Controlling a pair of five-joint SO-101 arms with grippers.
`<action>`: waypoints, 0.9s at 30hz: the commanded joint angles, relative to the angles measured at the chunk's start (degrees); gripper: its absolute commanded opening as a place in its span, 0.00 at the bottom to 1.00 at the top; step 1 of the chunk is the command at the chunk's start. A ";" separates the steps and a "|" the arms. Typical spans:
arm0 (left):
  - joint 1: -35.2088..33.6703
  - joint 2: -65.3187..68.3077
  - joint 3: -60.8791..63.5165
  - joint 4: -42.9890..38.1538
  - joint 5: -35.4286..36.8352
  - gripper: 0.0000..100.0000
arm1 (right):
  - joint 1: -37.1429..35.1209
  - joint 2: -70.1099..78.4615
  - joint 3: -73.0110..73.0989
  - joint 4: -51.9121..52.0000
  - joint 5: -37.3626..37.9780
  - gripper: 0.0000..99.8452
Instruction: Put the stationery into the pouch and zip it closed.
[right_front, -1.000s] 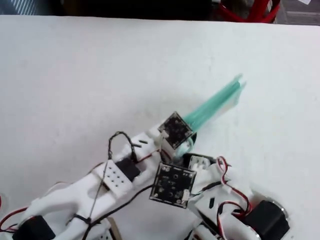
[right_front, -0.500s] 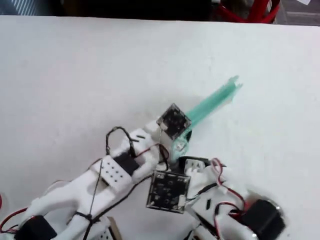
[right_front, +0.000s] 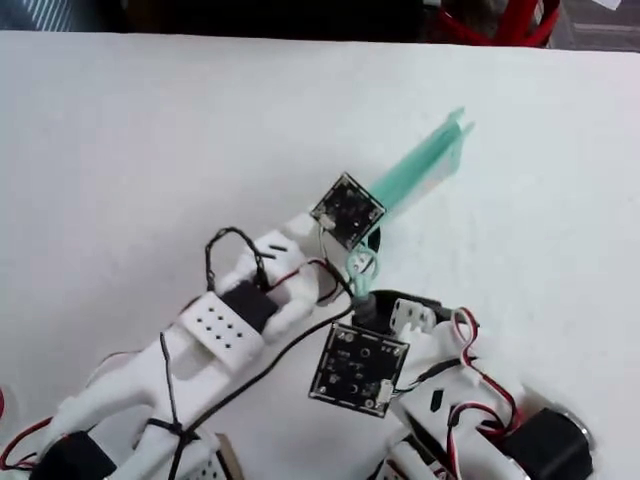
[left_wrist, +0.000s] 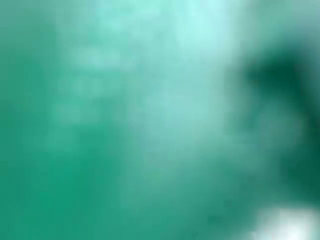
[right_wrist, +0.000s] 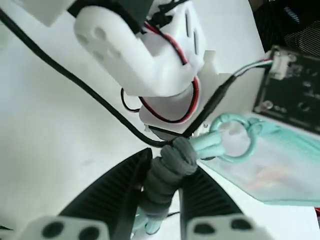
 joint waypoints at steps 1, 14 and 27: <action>-3.38 -0.48 -6.07 0.09 0.09 0.02 | -5.85 -0.31 3.60 1.36 2.20 0.02; -5.23 -0.48 -5.71 0.09 0.35 0.02 | -9.19 -0.31 5.71 1.27 1.85 0.02; -4.88 -1.10 -1.32 1.49 0.26 0.02 | 30.73 -0.40 -7.82 -3.47 1.67 0.23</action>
